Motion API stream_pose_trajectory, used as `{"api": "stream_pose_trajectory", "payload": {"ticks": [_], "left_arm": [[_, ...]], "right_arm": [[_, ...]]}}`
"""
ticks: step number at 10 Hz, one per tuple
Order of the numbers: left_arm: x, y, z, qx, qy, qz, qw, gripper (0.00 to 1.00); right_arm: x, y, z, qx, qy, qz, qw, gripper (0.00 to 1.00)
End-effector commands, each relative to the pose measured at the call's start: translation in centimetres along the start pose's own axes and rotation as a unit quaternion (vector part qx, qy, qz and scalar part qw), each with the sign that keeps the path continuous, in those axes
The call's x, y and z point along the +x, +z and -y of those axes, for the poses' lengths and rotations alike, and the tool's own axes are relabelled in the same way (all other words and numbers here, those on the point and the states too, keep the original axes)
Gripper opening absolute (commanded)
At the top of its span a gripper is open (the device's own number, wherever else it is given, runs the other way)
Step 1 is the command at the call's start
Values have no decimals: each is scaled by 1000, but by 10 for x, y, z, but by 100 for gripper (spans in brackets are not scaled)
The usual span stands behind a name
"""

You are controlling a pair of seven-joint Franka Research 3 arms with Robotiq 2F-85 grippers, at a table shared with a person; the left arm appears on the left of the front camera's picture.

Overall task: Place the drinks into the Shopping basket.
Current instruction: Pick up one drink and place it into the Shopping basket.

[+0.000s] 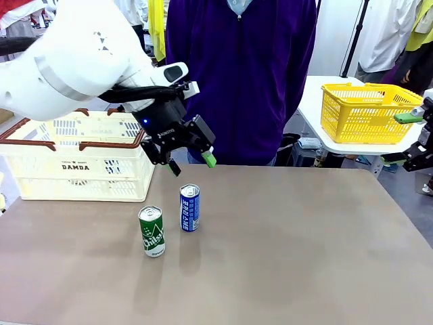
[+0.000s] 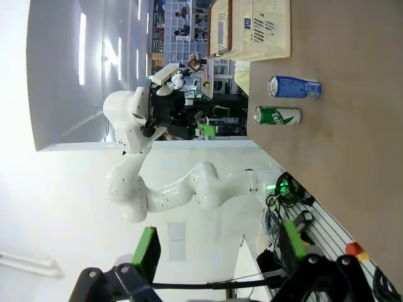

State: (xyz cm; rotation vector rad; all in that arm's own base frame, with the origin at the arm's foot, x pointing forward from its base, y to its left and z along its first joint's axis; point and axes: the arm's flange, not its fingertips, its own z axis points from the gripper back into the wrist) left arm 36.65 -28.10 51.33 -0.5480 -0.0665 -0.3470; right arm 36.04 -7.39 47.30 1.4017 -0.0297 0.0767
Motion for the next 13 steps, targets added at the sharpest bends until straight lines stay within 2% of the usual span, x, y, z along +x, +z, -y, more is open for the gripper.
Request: {"api": "stream_pose_trajectory", "payload": {"ticks": [1,4,6,10,13], "left_arm": [[1,-7,6,6,-7,-2,1000,100],[24,-42,4,127,49,52,989,100],[31,-58,3,206,71,91,972,100],[45,-74,1,242,93,59,964,100],[51,-83,-7,246,96,48,963,100]], "right_arm": [[0,3,-4,-6,-7,-7,1000,100],[0,3,-4,-6,-7,-7,1000,100],[0,3,-4,-6,-7,-7,1000,100],[0,3,-4,-6,-7,-7,1000,100],[0,3,-4,-6,-7,-7,1000,100]]}}
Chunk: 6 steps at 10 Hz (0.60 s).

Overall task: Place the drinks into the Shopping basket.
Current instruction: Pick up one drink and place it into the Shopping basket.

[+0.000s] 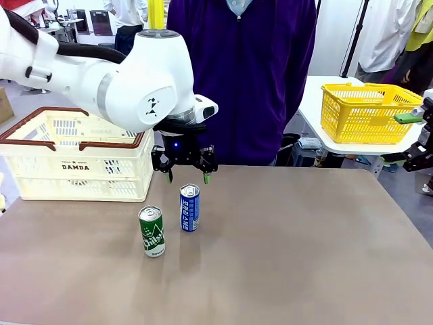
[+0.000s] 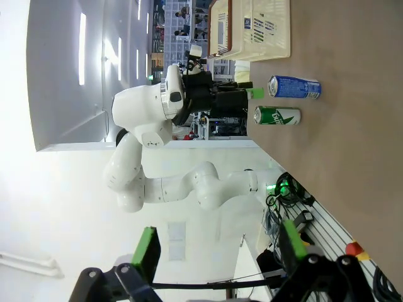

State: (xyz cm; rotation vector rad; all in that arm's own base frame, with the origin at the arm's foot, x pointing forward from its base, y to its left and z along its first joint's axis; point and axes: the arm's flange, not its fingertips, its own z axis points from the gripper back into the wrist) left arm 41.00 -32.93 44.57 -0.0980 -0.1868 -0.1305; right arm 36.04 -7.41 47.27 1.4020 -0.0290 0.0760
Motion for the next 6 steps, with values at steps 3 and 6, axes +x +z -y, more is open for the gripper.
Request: {"api": "stream_pose_trajectory", "payload": {"ticks": [3,6], "left_arm": [[9,-34,-1,9,21,-44,999,100],[2,-63,2,6,15,-88,996,100]], "right_arm": [[0,3,-4,-6,-6,-7,1000,100],[0,3,-4,-6,-6,-7,1000,100]]}}
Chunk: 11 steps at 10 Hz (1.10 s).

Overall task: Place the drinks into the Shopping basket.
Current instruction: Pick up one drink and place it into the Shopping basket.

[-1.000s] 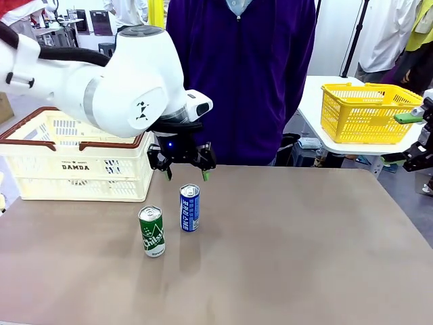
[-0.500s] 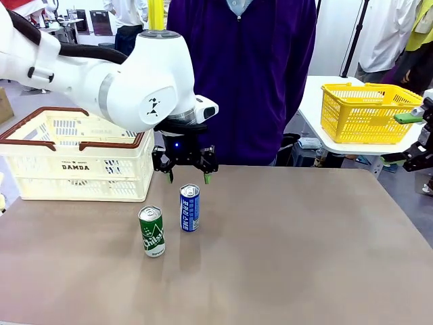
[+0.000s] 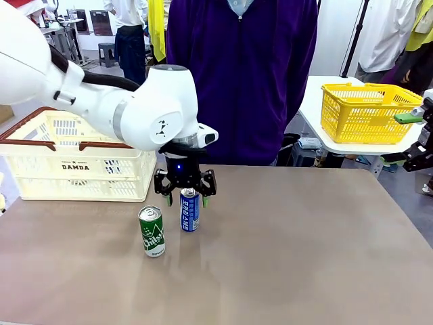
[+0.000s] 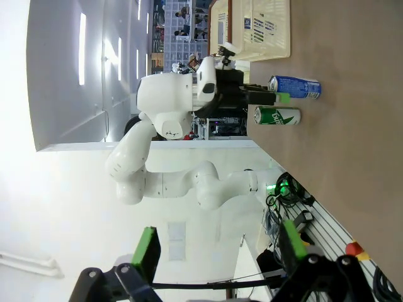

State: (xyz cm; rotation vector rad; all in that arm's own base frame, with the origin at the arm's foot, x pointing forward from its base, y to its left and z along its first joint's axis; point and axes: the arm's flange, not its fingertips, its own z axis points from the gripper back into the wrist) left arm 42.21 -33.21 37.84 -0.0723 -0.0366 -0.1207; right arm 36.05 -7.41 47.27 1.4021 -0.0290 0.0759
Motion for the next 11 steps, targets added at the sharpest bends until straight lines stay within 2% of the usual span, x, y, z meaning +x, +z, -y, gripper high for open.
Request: {"api": "stream_pose_trajectory", "payload": {"ticks": [1,7,8,9,11], "left_arm": [[2,1,10,0,3,-13,1000,100],[12,-11,10,14,7,-6,1000,100],[12,-11,10,16,5,-4,1000,42],[11,-11,10,18,3,-2,1000,0],[11,-11,10,21,4,1,1000,0]], "right_arm": [[0,3,-4,-6,-6,-7,1000,100],[0,3,-4,-6,-6,-7,1000,100],[0,3,-4,-6,-6,-7,1000,100],[0,3,-4,-6,-6,-7,1000,100],[0,3,-4,-6,-6,-7,1000,100]]}}
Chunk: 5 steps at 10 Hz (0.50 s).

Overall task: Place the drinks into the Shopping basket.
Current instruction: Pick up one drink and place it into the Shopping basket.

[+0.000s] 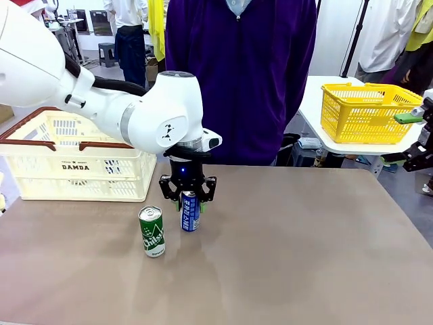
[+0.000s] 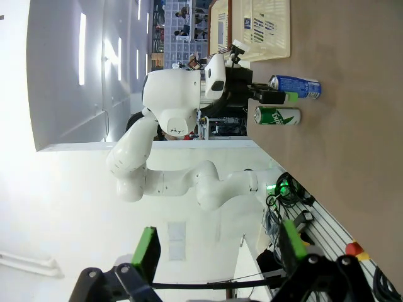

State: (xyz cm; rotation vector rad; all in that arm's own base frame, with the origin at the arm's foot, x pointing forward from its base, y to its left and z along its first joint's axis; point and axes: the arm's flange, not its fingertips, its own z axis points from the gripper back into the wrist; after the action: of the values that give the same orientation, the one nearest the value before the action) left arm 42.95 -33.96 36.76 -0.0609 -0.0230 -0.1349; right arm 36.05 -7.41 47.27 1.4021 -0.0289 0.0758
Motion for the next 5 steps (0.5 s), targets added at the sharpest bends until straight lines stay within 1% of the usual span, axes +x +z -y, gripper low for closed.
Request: {"api": "stream_pose_trajectory", "payload": {"ticks": [1,5], "left_arm": [[3,1,4,19,10,9,1000,0],[1,6,7,23,6,15,1000,0]], "right_arm": [[0,3,-4,-6,-6,-7,1000,100],[0,3,-4,-6,-6,-7,1000,100]]}}
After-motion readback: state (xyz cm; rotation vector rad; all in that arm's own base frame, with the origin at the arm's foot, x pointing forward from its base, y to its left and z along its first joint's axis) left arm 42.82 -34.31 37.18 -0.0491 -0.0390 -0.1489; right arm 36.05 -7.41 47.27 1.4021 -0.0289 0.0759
